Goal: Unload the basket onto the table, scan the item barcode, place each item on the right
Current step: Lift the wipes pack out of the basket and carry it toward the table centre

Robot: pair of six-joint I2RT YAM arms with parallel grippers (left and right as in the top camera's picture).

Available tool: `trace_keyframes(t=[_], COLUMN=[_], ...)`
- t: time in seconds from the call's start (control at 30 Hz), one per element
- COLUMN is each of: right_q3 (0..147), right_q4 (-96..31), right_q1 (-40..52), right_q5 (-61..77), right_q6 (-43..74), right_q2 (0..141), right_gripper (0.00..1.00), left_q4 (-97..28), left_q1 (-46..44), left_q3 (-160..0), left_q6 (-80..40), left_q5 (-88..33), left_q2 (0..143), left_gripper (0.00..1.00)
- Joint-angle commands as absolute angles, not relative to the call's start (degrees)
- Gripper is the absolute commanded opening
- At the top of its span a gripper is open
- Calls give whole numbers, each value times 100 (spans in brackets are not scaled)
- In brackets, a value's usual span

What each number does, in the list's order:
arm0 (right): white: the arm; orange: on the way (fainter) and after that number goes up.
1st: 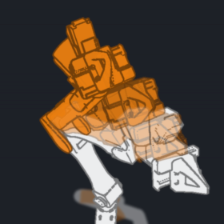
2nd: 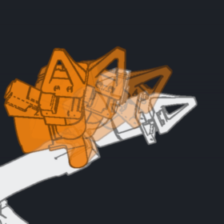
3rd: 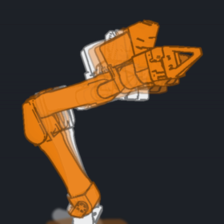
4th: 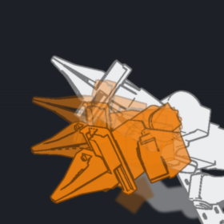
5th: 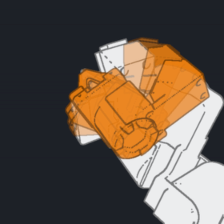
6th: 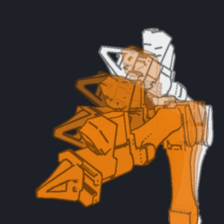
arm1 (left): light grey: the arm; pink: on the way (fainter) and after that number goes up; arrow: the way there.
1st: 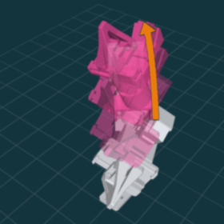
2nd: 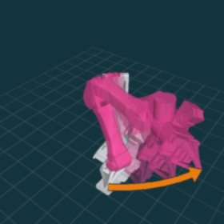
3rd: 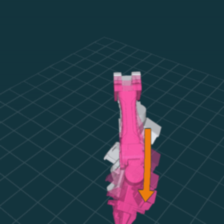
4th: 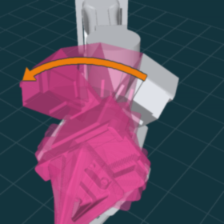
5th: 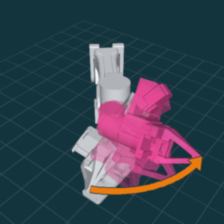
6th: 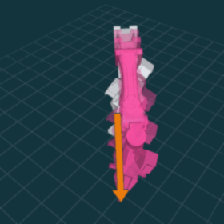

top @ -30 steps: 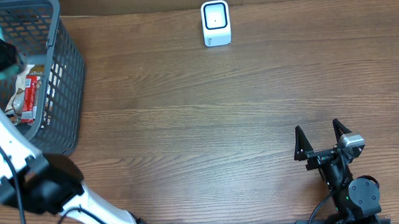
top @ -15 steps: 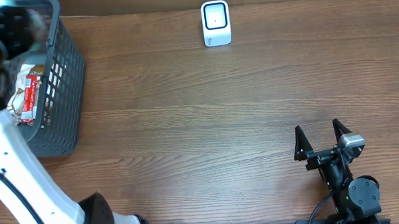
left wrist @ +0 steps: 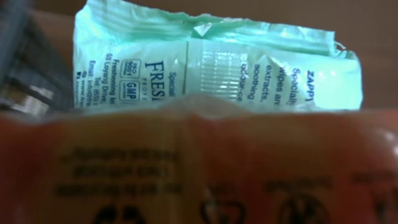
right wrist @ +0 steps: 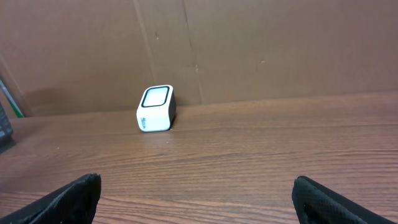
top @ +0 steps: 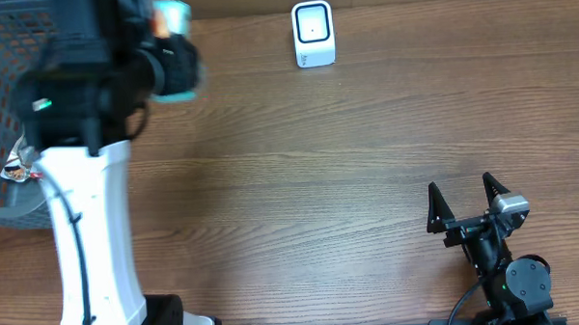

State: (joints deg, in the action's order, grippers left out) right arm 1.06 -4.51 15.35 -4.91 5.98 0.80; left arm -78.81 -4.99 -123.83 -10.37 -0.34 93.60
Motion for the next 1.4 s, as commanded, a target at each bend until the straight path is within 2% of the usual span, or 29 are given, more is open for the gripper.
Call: trace_keyframes(t=[0.0, 0.43, 0.77, 1.0, 1.2, 1.37], right_q3=[45, 45, 45, 45, 45, 45], right_q4=[-425, -425, -425, -427, -425, -425], right_q1=[1503, 1503, 1503, 1503, 1503, 1503], right_q5=[-499, -499, -499, -499, -499, -499], right_q6=[620, 620, 620, 620, 620, 620], right_q2=[45, 45, 45, 45, 45, 45], right_gripper=[100, 100, 100, 100, 100, 100], left_q4=[-7649, -5253, -4027, -3677, -3656, -3592], left_q1=[-1000, -2952, -3946, -4176, -4176, -4176], left_q3=[-11778, -8637, -7317, -6899, -6899, -6899], left_q6=[-1450, -2574, -3610, -4567, -4565, -4519], left_q5=[132, 471, 1490, 1658, 1273, 1122], left_q2=[9264, 9268, 9303, 9647, 10066, 10193], left_gripper=[37, 38, 37, 33, 31, 34])
